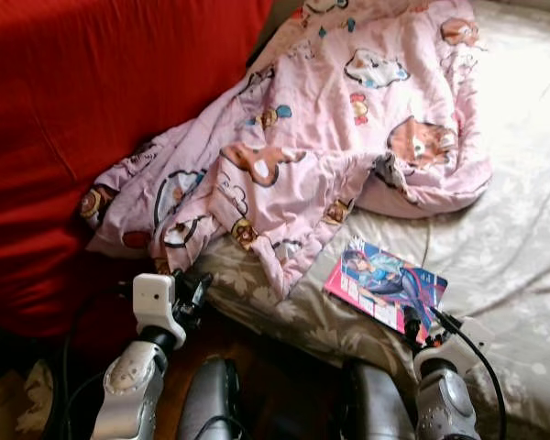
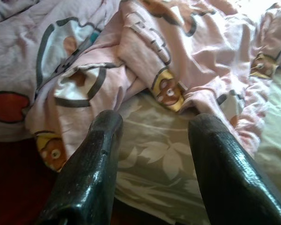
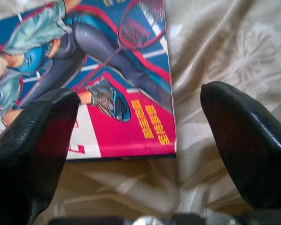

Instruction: Clean up the room

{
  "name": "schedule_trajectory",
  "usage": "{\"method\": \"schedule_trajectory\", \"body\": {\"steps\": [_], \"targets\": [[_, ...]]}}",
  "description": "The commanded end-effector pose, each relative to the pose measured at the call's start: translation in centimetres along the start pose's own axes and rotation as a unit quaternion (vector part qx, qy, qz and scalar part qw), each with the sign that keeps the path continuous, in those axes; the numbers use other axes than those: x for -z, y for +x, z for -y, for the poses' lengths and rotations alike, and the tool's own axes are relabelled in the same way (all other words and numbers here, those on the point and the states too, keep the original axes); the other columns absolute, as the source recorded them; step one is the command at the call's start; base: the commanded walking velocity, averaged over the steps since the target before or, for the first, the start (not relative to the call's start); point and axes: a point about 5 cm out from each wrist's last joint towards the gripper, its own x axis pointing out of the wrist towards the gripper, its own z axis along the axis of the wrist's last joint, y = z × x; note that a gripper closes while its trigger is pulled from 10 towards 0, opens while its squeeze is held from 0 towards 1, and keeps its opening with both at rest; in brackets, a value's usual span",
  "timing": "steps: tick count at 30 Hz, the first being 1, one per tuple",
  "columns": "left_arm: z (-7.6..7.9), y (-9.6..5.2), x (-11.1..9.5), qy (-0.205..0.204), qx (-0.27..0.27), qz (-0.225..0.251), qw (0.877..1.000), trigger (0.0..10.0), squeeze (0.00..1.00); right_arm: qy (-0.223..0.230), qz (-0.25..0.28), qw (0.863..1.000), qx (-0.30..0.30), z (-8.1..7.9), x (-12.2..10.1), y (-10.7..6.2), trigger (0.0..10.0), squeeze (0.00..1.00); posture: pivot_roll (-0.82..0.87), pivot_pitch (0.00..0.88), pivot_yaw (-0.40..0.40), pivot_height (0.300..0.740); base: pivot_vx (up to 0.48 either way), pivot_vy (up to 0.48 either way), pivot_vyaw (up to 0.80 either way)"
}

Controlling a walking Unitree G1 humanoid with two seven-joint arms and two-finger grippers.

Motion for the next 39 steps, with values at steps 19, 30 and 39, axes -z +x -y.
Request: {"method": "schedule_trajectory", "body": {"steps": [19,30,39], "targets": [[-1.2,-1.1,0.1,0.010,-0.008,-0.017,1.000,10.0,0.00,0.028,0.000,1.000,-0.002,0.5,-0.2,0.2,10.0,0.00,0.16,0.328,0.087,0.612,0.000,0.000,0.00],[-1.2,-1.1,0.1,0.010,-0.008,-0.017,1.000,10.0,0.00,0.028,0.000,1.000,-0.002,0.5,-0.2,0.2,10.0,0.00,0.16,0.328,0.087,0.612,0.000,0.000,0.00],[-1.7,-2.1,-0.3,0.024,-0.004,-0.026,0.999,10.0,0.00,0.091,-0.025,0.995,-0.037,1.3,0.8,-0.2,10.0,0.00,0.24,0.340,0.152,0.612,0.000,0.000,0.00]]}}
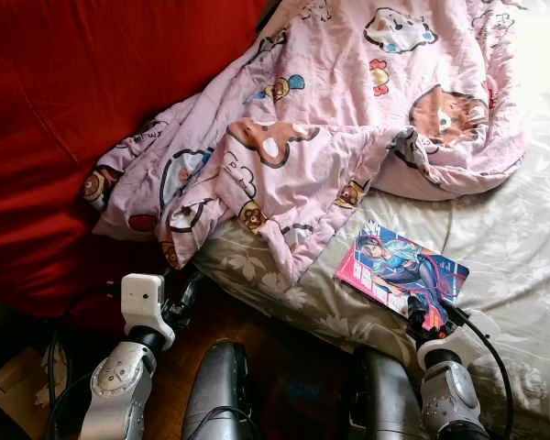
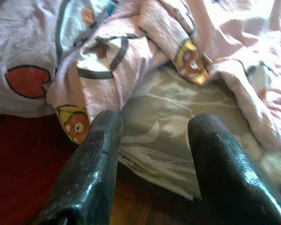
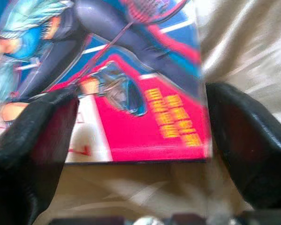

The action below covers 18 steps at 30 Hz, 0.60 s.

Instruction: Clean up the room

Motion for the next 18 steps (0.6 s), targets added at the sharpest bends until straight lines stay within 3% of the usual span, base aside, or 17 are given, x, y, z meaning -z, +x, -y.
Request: {"method": "schedule_trajectory", "body": {"steps": [1,12,18], "targets": [[-1.25,-1.49,0.14,0.012,-0.008,-0.020,1.000,10.0,0.00,0.055,-0.044,0.997,-0.004,1.42,2.18,-1.33,10.0,0.00,0.24,0.339,0.153,0.612,0.000,0.000,0.00],[-1.19,-1.72,-0.02,0.018,-0.003,-0.025,1.000,10.0,0.00,0.111,-0.049,0.993,-0.013,1.60,2.75,-1.66,10.0,0.00,0.25,0.332,0.159,0.612,0.000,0.000,0.00],[-1.20,-1.84,-0.15,0.023,0.000,-0.027,0.999,10.0,0.00,0.204,-0.030,0.978,-0.013,1.91,3.13,-2.04,10.0,0.00,0.25,0.328,0.163,0.612,0.000,0.000,0.00]]}}
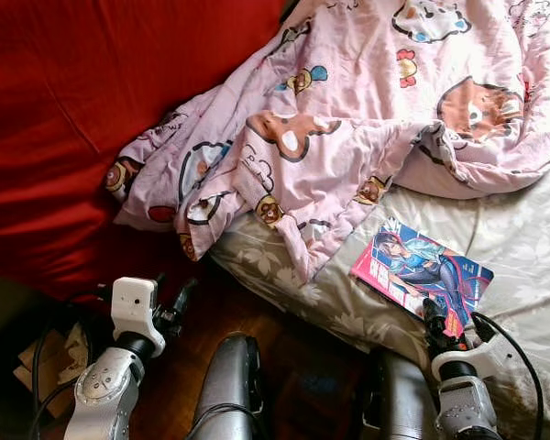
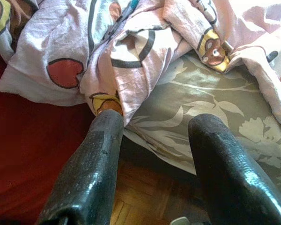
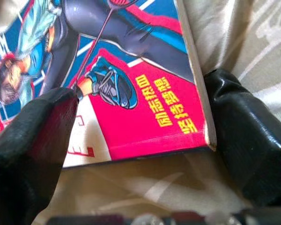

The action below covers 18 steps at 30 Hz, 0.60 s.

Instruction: Clean up the room

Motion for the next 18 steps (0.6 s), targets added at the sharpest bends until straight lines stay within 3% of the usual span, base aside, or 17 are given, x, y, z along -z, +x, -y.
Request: {"method": "schedule_trajectory", "body": {"steps": [1,5,6,7,18], "targets": [[-0.4,-0.8,0.7,0.004,-0.002,-0.021,1.000,10.0,0.00,0.053,-0.046,0.997,0.023,0.9,2.9,-1.4,10.0,0.00,0.25,0.327,0.165,0.612,0.000,0.000,0.00],[-0.4,-0.8,0.6,0.006,-0.002,-0.021,1.000,10.0,0.00,0.070,-0.042,0.997,0.001,0.3,2.9,-1.1,10.0,0.00,0.25,0.326,0.164,0.612,0.000,0.000,0.00],[-0.4,-0.8,0.6,0.006,-0.002,-0.022,1.000,10.0,0.00,0.070,-0.042,0.997,-0.002,0.2,3.0,-1.1,9.6,0.00,0.25,0.326,0.163,0.612,0.000,0.000,0.00],[-0.4,-0.8,0.6,0.006,-0.002,-0.022,1.000,10.0,0.00,0.070,-0.041,0.997,-0.007,-0.1,2.9,-0.9,0.2,0.00,0.25,0.325,0.163,0.612,0.000,0.000,0.00],[-0.2,-0.8,0.9,0.007,-0.001,-0.028,1.000,10.0,0.00,0.077,-0.046,0.995,-0.039,-1.2,3.0,-0.4,0.0,0.00,0.25,0.324,0.157,0.612,0.000,0.000,0.00]]}}
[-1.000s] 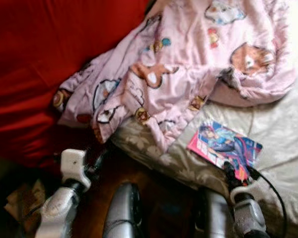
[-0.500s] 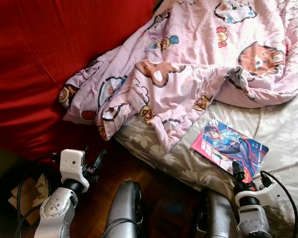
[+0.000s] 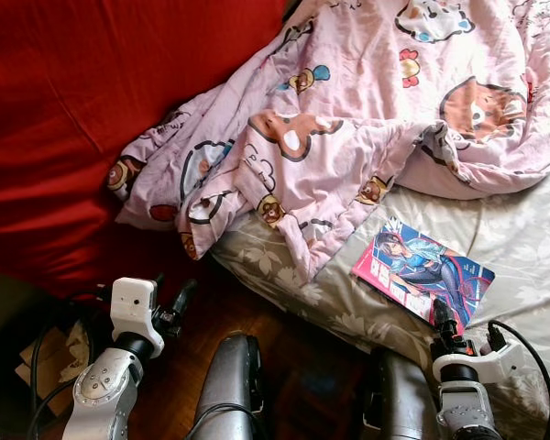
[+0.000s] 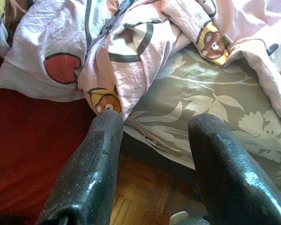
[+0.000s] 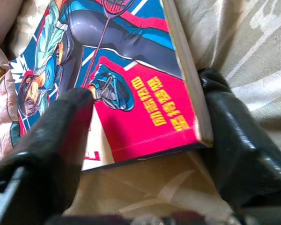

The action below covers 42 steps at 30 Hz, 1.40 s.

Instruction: Clean up the room

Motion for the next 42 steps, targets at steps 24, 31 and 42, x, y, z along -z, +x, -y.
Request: {"method": "schedule_trajectory", "body": {"steps": [24,31,42], "targets": [[0.0,0.3,0.9,0.003,-0.003,-0.013,1.000,10.0,0.00,0.017,-0.037,0.999,-0.014,-0.9,2.5,-0.2,0.0,0.00,0.21,0.294,0.133,0.612,0.000,0.000,0.00],[0.1,0.7,1.0,-0.001,-0.009,-0.009,1.000,10.0,0.00,-0.004,0.016,0.998,-0.054,-1.9,1.2,0.2,0.0,0.00,0.18,0.276,0.110,0.612,0.000,0.000,0.00],[0.4,1.4,1.4,-0.015,-0.019,-0.001,1.000,10.0,0.00,-0.149,0.063,0.982,-0.094,-4.1,-0.6,-1.1,0.0,0.00,0.11,0.235,0.073,0.612,0.000,0.000,0.00]]}}
